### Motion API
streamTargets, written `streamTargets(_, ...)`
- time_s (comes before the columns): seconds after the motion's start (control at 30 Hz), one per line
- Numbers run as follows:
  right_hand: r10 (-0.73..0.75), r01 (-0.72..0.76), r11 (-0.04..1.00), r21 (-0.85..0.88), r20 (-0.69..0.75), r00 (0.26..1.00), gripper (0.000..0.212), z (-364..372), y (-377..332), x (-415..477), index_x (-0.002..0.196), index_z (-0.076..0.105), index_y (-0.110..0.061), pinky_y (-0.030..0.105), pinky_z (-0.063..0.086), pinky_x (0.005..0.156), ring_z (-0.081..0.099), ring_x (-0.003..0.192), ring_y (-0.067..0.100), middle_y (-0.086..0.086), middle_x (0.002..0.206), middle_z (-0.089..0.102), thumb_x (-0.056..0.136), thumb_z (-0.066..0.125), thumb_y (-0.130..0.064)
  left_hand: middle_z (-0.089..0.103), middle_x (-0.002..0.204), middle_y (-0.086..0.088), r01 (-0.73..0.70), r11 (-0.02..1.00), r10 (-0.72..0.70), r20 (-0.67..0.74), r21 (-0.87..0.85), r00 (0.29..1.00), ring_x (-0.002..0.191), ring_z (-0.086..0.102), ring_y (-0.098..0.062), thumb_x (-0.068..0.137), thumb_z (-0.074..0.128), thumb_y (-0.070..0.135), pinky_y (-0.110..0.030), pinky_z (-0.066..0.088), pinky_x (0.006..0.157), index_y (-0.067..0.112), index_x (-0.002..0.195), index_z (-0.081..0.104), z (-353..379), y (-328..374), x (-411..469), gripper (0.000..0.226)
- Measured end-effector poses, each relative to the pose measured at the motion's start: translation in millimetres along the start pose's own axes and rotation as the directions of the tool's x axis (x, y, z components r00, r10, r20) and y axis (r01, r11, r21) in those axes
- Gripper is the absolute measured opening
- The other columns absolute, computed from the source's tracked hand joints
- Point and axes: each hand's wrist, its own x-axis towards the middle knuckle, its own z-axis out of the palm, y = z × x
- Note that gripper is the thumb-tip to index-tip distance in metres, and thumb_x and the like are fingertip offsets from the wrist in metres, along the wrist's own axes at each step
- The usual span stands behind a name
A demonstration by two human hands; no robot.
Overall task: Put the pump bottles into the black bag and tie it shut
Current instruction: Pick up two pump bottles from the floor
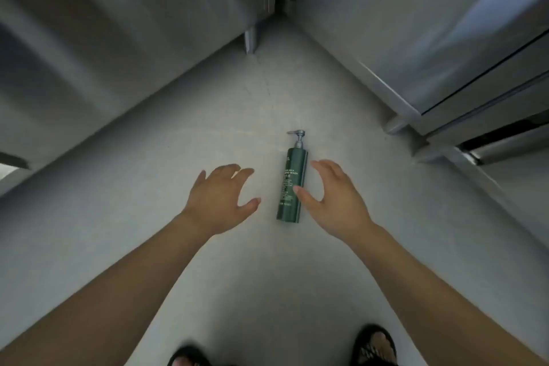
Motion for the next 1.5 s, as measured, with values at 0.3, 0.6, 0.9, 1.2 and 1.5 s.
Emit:
streamTargets(0.3, 0.073, -0.072, 0.997, 0.012, -0.13, 0.989, 0.082, 139, 75, 72, 0.148, 0.015, -0.021, 0.043, 0.036, 0.104, 0.026, 0.139, 0.027, 0.006, 0.157, 0.014, 0.084, 0.054, -0.054, 0.018, 0.158, -0.002, -0.083, 0.993, 0.079, 0.056, 0.085, 0.995, 0.144, 0.014, -0.02, 0.086, 0.043, 0.061, -0.05, 0.013, 0.114, 0.03, 0.147, 0.022, 137, -53, 83, 0.072)
streamTargets(0.6, 0.063, -0.061, 0.983, 0.173, -0.007, 0.998, 0.089, 159, 90, 60, 0.15, 0.002, -0.022, 0.033, 0.041, 0.096, 0.045, 0.122, 0.023, 0.007, 0.149, 0.024, 0.086, 0.064, -0.03, -0.01, 0.16, 0.0, -0.132, 0.991, 0.126, 0.156, 0.031, 0.98, 0.147, -0.002, -0.018, 0.088, 0.042, 0.06, -0.046, 0.019, 0.116, 0.038, 0.148, 0.003, 181, -69, 69, 0.075)
streamTargets(0.9, 0.011, -0.007, 0.995, 0.099, -0.034, 0.999, 0.091, 161, 84, 69, 0.15, 0.007, -0.024, 0.042, 0.048, 0.09, 0.048, 0.117, 0.027, 0.009, 0.145, 0.03, 0.081, 0.065, -0.036, -0.015, 0.159, 0.003, -0.104, 0.994, 0.099, 0.12, 0.034, 0.988, 0.146, -0.007, -0.017, 0.091, 0.036, 0.059, -0.044, 0.011, 0.116, 0.04, 0.148, 0.001, 189, -68, 68, 0.069)
streamTargets(1.2, -0.074, 0.073, 0.994, 0.086, 0.005, 0.997, 0.087, 169, 83, 67, 0.149, -0.003, -0.029, 0.04, 0.049, 0.084, 0.053, 0.098, 0.028, 0.012, 0.13, 0.043, 0.088, 0.059, -0.026, -0.004, 0.16, 0.003, -0.105, 0.994, 0.108, 0.088, -0.038, 0.99, 0.147, 0.001, -0.016, 0.093, 0.034, 0.055, -0.043, 0.02, 0.116, 0.037, 0.149, 0.006, 186, -74, 64, 0.065)
streamTargets(1.5, -0.247, 0.2, 0.926, 0.322, 0.112, 0.963, 0.085, 133, 15, 60, 0.148, 0.004, -0.038, 0.029, 0.044, 0.082, 0.05, 0.097, 0.017, 0.005, 0.117, 0.044, 0.087, 0.06, -0.021, 0.036, 0.15, 0.003, 0.081, 0.946, -0.111, -0.079, -0.315, 0.991, 0.133, 0.038, -0.016, 0.094, 0.044, 0.045, -0.027, 0.034, 0.103, 0.031, 0.147, 0.024, 125, -87, -12, 0.059)
